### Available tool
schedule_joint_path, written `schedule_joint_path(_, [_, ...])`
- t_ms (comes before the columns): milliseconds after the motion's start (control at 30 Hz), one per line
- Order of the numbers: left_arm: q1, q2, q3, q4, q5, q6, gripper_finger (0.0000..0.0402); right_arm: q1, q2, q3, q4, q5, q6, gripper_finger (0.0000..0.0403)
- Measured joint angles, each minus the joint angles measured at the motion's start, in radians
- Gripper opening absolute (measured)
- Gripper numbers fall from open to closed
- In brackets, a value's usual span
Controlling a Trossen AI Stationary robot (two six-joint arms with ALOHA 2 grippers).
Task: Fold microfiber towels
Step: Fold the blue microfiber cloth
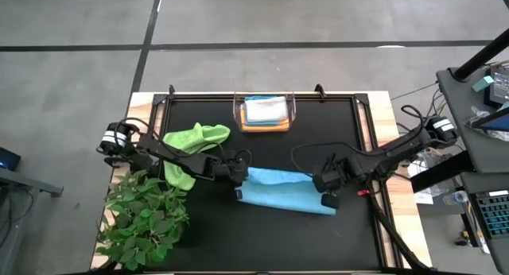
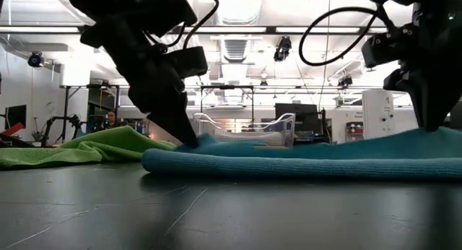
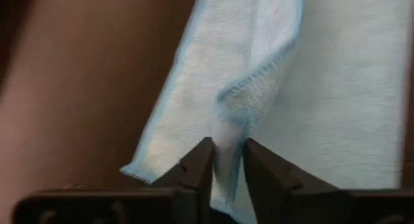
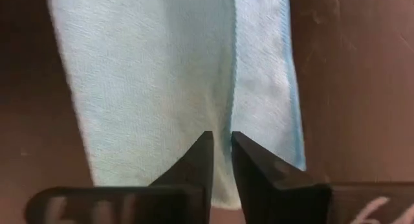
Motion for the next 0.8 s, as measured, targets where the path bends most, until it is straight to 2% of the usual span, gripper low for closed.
schedule_joint_path(200, [0.000, 0.000, 0.000, -0.030, -0.104, 0.001, 0.0123, -0.011, 0.000, 0.000, -0.064, 0.003, -0.009, 0.0086])
schedule_joint_path(333, [0.001, 0.000, 0.000, -0.030, -0.107, 0.009, 0.0138, -0.010, -0.002, 0.000, -0.080, 0.003, -0.032, 0.0099])
schedule_joint_path(433, [0.002, -0.001, 0.000, -0.031, -0.108, 0.010, 0.0139, -0.010, -0.008, 0.000, -0.074, 0.007, -0.059, 0.0100])
schedule_joint_path(600, [0.009, 0.002, 0.000, -0.015, -0.109, 0.010, 0.0137, -0.010, -0.014, 0.000, -0.066, 0.092, -0.064, 0.0091])
schedule_joint_path(800, [0.013, 0.047, 0.000, 0.026, -0.110, 0.009, 0.0117, -0.010, -0.014, 0.000, -0.036, 0.115, -0.064, 0.0078])
